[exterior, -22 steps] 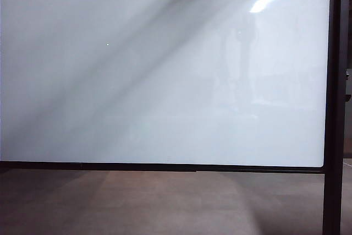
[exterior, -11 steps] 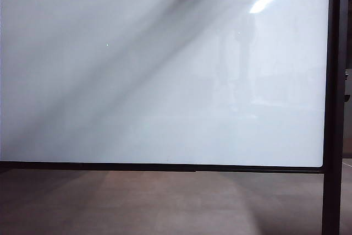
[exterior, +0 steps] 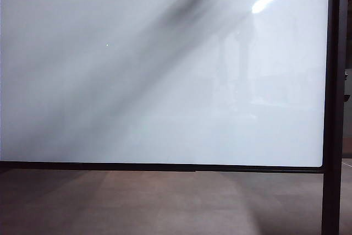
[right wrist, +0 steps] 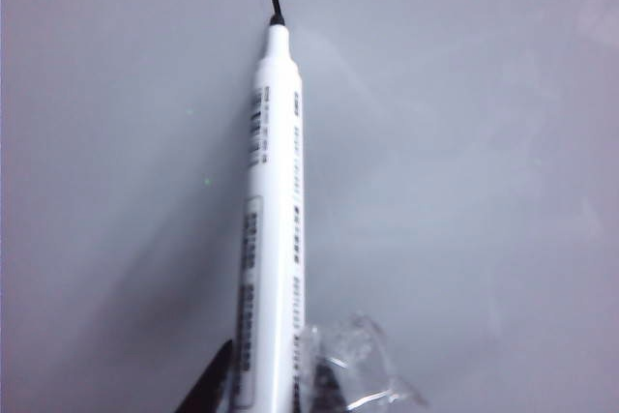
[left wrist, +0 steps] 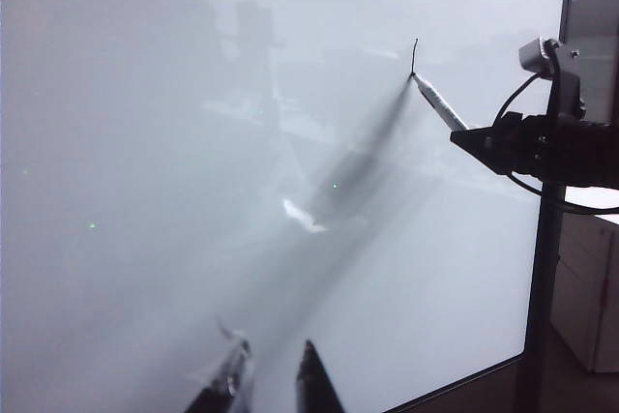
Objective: Reach to the right to find the marker pen, pick it up, and write the number 8 on the whiteboard.
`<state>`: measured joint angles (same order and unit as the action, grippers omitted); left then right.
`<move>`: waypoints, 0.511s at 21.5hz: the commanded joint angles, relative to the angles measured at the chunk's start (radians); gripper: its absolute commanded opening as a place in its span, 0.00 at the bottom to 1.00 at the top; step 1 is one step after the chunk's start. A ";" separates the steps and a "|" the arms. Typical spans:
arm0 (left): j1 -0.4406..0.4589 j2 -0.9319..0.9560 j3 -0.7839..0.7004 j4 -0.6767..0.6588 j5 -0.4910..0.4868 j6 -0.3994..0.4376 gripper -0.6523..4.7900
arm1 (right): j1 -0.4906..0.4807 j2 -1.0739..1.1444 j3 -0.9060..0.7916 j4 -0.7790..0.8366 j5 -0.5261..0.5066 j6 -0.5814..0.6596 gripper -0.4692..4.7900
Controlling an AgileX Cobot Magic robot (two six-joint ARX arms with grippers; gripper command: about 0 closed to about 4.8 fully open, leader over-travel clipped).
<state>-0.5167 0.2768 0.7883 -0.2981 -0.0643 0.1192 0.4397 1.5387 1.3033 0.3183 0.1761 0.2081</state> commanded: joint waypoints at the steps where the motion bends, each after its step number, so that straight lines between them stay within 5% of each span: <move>1: 0.001 0.002 0.005 0.006 -0.003 0.004 0.24 | -0.003 0.005 0.001 -0.064 0.021 0.002 0.08; 11: 0.001 0.002 0.005 0.006 -0.003 0.004 0.24 | -0.003 0.005 -0.049 -0.103 0.028 0.021 0.08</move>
<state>-0.5167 0.2768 0.7883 -0.3012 -0.0647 0.1196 0.4397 1.5391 1.2606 0.2321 0.1867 0.2169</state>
